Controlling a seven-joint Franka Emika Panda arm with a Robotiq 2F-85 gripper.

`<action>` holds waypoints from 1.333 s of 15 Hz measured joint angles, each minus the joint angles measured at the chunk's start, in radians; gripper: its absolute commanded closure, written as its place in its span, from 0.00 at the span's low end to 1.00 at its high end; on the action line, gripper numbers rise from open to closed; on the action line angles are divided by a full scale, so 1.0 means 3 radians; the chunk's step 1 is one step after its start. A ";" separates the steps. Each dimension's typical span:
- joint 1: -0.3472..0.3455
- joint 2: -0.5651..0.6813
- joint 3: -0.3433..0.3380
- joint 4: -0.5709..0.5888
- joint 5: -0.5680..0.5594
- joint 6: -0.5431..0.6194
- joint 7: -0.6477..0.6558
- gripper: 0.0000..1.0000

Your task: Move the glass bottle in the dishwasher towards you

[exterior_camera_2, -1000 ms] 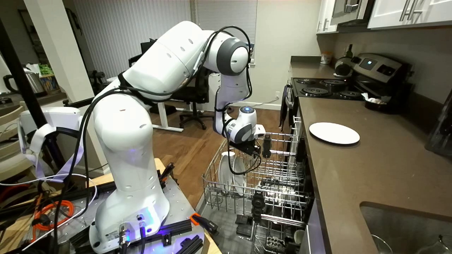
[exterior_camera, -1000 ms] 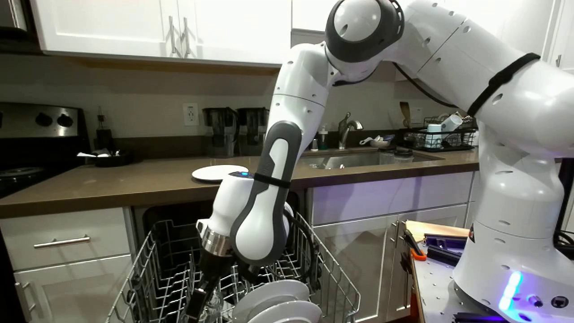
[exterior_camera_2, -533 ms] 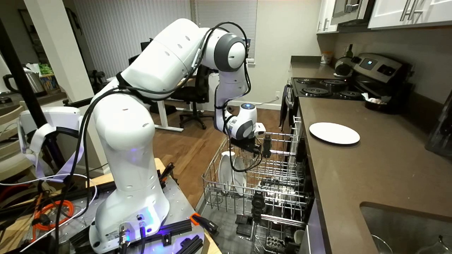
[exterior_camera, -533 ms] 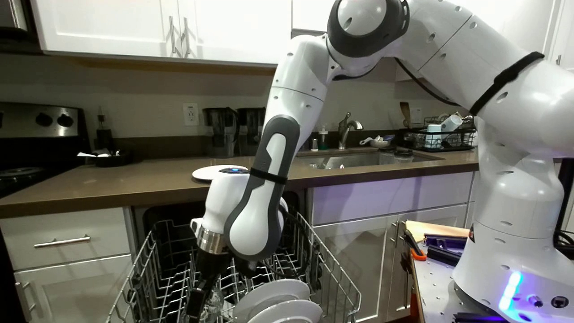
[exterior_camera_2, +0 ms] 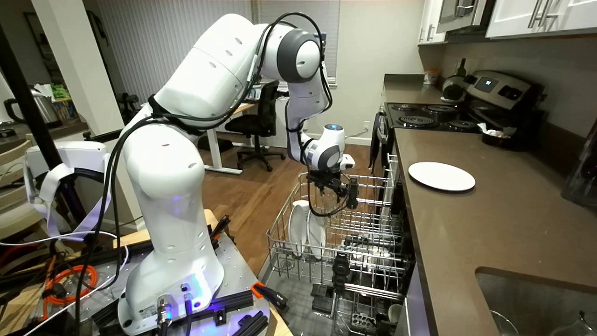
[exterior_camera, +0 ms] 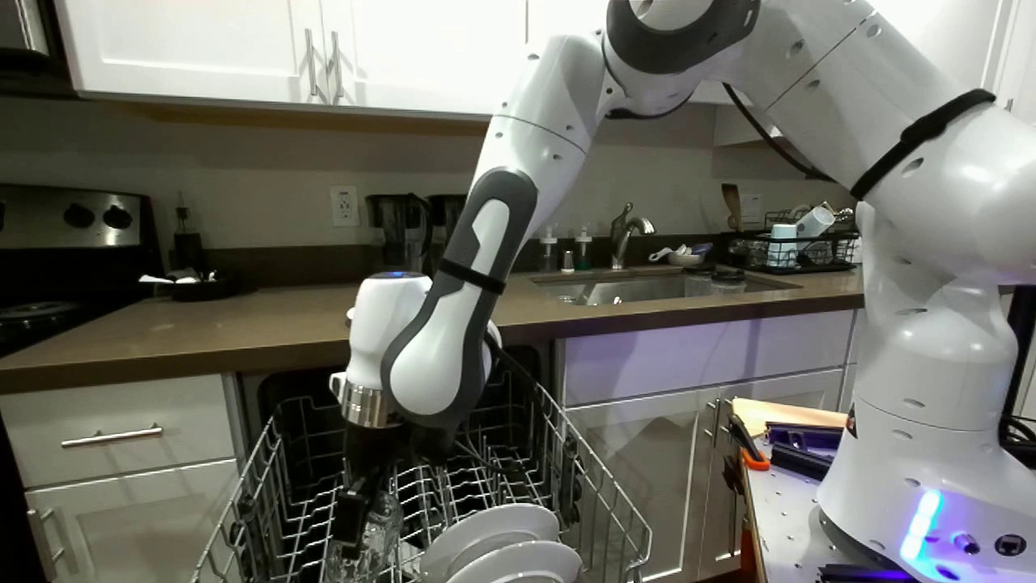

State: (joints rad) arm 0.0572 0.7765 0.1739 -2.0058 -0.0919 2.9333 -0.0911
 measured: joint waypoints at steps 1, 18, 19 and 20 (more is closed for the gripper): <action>0.0004 -0.0047 -0.0005 0.0003 0.0000 -0.0080 0.0000 0.39; 0.0340 -0.0941 -0.0350 0.0140 -0.0166 -0.1806 0.0059 0.39; 0.0349 -0.0981 -0.0369 0.0140 -0.0199 -0.1852 0.0081 0.39; 0.0350 -0.1021 -0.0385 0.0141 -0.0218 -0.1899 0.0102 0.39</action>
State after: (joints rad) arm 0.1624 0.4703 0.0586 -1.9636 -0.1574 2.3637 -0.0606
